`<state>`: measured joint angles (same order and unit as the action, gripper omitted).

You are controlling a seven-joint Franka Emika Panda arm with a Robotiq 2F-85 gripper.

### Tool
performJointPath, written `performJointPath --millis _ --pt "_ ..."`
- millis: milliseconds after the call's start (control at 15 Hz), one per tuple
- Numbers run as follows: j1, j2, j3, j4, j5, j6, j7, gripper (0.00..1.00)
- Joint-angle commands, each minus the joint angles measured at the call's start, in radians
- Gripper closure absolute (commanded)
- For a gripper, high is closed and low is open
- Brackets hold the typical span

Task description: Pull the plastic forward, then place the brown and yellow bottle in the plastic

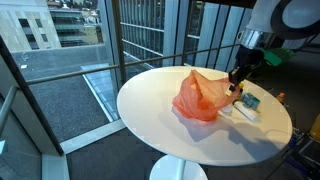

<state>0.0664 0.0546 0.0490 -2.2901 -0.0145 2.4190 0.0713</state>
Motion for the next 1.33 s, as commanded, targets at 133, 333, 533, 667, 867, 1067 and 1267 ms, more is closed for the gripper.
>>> performJointPath --millis 133,333,533,667,867,1067,1267 --pt "-0.016 -0.17 -0.009 -0.155 0.075 -0.055 -0.081 0.98" --pt "-0.018 -0.242 -0.02 -0.216 0.098 -0.092 -0.107 0.98" --pt "-0.022 -0.291 -0.033 -0.256 0.094 -0.122 -0.111 0.98" --pt "-0.025 -0.309 -0.041 -0.27 0.088 -0.134 -0.104 0.97" --pt "-0.033 -0.319 -0.051 -0.276 0.077 -0.123 -0.096 0.7" --pt "-0.039 -0.318 -0.06 -0.266 0.084 -0.103 -0.098 0.46" --pt "-0.052 -0.322 -0.066 -0.261 0.073 -0.083 -0.084 0.23"
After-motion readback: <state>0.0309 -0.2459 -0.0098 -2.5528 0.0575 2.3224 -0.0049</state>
